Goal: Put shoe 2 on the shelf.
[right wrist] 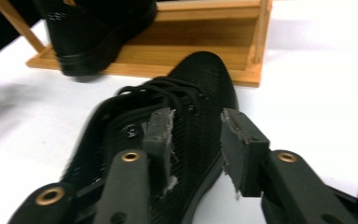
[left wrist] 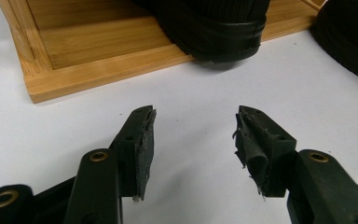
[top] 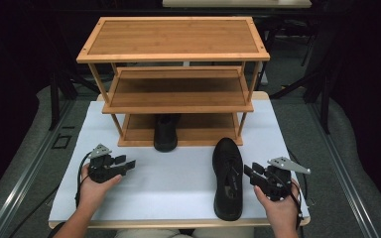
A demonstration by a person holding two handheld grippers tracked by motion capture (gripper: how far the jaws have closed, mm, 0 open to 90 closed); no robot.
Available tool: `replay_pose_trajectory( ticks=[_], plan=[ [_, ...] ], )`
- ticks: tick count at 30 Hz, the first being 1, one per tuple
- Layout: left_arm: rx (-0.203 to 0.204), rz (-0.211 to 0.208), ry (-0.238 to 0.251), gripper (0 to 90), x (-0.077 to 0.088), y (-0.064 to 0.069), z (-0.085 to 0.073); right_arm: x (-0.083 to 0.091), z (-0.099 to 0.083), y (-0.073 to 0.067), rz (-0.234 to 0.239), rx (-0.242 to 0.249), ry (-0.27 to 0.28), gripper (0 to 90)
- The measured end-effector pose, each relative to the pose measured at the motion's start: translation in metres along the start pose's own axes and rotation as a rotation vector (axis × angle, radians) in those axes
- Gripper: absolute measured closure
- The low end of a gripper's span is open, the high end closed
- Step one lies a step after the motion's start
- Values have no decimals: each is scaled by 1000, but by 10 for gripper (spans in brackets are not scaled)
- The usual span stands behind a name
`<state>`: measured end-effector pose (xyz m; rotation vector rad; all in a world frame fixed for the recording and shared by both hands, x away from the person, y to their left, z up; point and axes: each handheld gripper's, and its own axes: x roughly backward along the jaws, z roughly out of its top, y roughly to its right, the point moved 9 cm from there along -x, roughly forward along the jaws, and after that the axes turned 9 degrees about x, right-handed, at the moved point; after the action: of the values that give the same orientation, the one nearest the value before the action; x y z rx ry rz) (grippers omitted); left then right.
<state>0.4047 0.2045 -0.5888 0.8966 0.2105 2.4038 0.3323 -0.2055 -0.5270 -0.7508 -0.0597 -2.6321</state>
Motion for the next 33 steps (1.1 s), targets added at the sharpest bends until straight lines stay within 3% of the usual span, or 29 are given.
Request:
replay_pose_trajectory(
  ticks=[4, 9, 11, 14, 15, 19, 20, 22, 25, 28, 29, 32, 33],
  plan=[
    [1, 2, -2, 467, 0, -1, -1, 5, 1, -15, 33, 13, 25, 595],
    [1, 3, -5, 467, 0, -1, -1, -6, 7, -26, 58, 11, 17, 559],
    [3, -1, -7, 466, 0, -2, -1, -14, 13, -35, 116, 2, 36, 549],
    [6, 3, -10, 465, -1, -3, -1, -23, 17, -45, 136, 15, 8, 545],
    [6, 3, -9, 465, 0, -3, -1, -26, 17, -46, 115, 21, -9, 550],
    [11, -1, -2, 464, 1, -3, -1, -35, 9, -51, 130, 34, -86, 719],
    [10, 0, -1, 464, 1, -3, -1, -36, 8, -52, 127, 33, -88, 799],
    [11, 1, -6, 464, 0, -4, -1, -34, 7, -51, 127, 37, -77, 855],
    [10, -2, -6, 464, 0, -3, -1, -34, 7, -50, 164, 16, -74, 870],
    [10, -2, -5, 464, 0, -3, -1, -35, 12, -52, 184, 30, -78, 873],
    [12, -1, -10, 464, 0, -3, -1, -36, 14, -51, 156, 45, -74, 873],
    [12, 0, -9, 464, -1, -3, -1, -39, 22, -52, 130, 81, -75, 874],
    [12, -2, -8, 464, -1, -3, -1, -40, 26, -54, 149, 87, -68, 874]
  ],
)
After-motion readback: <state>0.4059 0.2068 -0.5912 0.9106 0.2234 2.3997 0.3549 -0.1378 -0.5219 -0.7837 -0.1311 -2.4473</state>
